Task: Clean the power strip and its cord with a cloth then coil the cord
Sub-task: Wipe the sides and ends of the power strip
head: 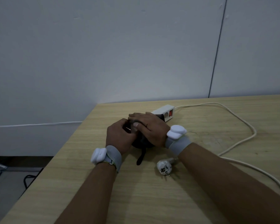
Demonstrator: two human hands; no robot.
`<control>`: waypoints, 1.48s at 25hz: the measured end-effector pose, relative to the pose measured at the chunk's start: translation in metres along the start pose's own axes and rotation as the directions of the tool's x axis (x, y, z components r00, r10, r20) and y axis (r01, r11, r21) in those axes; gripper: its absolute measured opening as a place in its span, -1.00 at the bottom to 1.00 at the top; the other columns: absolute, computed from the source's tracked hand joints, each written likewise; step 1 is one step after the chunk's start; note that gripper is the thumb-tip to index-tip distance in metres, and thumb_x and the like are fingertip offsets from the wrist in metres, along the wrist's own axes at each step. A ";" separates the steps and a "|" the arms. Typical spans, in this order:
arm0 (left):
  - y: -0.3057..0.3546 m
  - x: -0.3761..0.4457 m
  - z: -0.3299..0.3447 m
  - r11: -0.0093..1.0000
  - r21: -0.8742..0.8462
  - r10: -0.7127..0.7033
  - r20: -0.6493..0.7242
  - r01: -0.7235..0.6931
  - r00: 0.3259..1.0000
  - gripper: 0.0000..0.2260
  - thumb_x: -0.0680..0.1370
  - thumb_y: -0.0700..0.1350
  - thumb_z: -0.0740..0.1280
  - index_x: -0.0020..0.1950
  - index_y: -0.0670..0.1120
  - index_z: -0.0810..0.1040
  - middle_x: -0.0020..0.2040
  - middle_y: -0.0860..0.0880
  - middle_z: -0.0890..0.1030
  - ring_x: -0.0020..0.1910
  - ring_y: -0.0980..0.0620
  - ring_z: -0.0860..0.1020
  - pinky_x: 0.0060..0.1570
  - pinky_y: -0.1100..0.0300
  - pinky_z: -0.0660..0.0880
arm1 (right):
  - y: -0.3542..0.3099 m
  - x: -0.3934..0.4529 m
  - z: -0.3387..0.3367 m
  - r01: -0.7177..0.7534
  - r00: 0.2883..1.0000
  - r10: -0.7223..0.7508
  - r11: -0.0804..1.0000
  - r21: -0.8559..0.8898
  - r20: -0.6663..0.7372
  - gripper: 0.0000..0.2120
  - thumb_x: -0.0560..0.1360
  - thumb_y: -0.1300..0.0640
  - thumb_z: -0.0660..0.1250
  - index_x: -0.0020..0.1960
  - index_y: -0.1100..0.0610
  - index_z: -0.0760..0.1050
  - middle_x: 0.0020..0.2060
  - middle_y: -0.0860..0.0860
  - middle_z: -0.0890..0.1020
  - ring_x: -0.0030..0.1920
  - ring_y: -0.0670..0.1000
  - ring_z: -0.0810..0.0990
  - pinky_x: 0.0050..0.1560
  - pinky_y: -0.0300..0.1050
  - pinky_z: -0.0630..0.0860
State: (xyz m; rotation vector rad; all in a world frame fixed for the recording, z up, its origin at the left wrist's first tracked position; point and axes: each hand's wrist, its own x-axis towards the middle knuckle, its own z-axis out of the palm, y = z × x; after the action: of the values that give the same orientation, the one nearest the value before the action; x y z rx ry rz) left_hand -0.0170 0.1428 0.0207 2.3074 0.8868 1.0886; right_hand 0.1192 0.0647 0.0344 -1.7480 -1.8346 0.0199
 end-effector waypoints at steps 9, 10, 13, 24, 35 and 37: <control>-0.002 0.000 0.000 1.000 0.003 -0.025 0.028 0.025 0.999 -0.76 0.29 0.02 0.56 -0.14 -0.01 0.63 -0.33 0.17 0.57 -0.36 0.33 0.50 -0.38 0.53 0.37 | 0.037 0.011 -0.011 -0.272 0.962 0.273 0.957 -0.102 -0.006 -0.60 0.65 -0.07 -0.01 0.42 -0.04 0.35 0.47 -0.12 0.29 0.50 -0.10 0.12 0.44 0.23 -0.13; -0.002 0.000 0.000 1.000 -0.004 -0.020 0.029 0.020 0.999 -0.76 0.28 0.03 0.57 -0.15 0.00 0.62 -0.34 0.19 0.56 -0.36 0.34 0.50 -0.37 0.53 0.38 | 0.041 0.012 -0.014 -0.297 0.954 0.298 0.948 -0.118 -0.003 -0.60 0.64 -0.08 -0.02 0.42 -0.05 0.35 0.47 -0.13 0.28 0.51 -0.10 0.12 0.44 0.26 -0.14; 0.000 -0.001 -0.001 1.000 -0.026 -0.001 0.022 0.002 1.000 -0.75 0.27 0.05 0.58 -0.15 0.03 0.61 -0.33 0.22 0.55 -0.35 0.35 0.51 -0.36 0.53 0.39 | 0.055 0.013 -0.023 -0.355 0.934 0.357 0.924 -0.145 -0.016 -0.60 0.64 -0.09 -0.02 0.41 -0.08 0.36 0.47 -0.15 0.27 0.51 -0.09 0.12 0.45 0.28 -0.09; 0.003 -0.001 0.000 0.997 -0.071 0.006 0.020 -0.005 1.000 -0.75 0.27 0.09 0.57 -0.17 0.09 0.57 -0.29 0.21 0.60 -0.30 0.29 0.57 -0.29 0.34 0.55 | 0.103 0.022 -0.039 -0.444 0.896 0.443 0.892 -0.087 -0.034 -0.64 0.61 -0.11 0.10 0.29 -0.01 0.48 0.38 0.00 0.43 0.41 0.09 0.31 0.32 -0.03 0.22; 0.002 -0.003 0.002 0.994 -0.079 0.076 0.003 -0.076 0.997 -0.73 0.28 0.05 0.57 -0.12 -0.01 0.61 -0.23 0.14 0.62 -0.26 0.22 0.57 -0.22 0.19 0.58 | 0.105 0.031 -0.045 -0.500 0.865 0.497 0.841 -0.206 -0.072 -0.63 0.64 0.10 0.02 0.03 0.30 0.52 0.09 0.24 0.56 0.05 0.23 0.51 0.03 -0.01 0.43; 0.003 -0.003 0.001 0.990 -0.045 0.132 -0.009 -0.132 0.991 -0.72 0.30 0.03 0.56 -0.10 -0.03 0.60 -0.20 0.11 0.61 -0.24 0.19 0.57 -0.17 0.17 0.57 | 0.105 0.022 -0.048 -0.496 0.863 0.446 0.834 -0.240 -0.236 -0.68 0.61 0.08 0.10 0.01 0.23 0.57 0.04 0.22 0.60 0.01 0.23 0.54 -0.02 -0.03 0.43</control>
State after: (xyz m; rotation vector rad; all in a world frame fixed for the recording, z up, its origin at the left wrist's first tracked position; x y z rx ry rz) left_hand -0.0165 0.1385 0.0200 2.3537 0.7123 1.1587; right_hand 0.2359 0.0806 0.0399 -2.3022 -1.2881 -0.2115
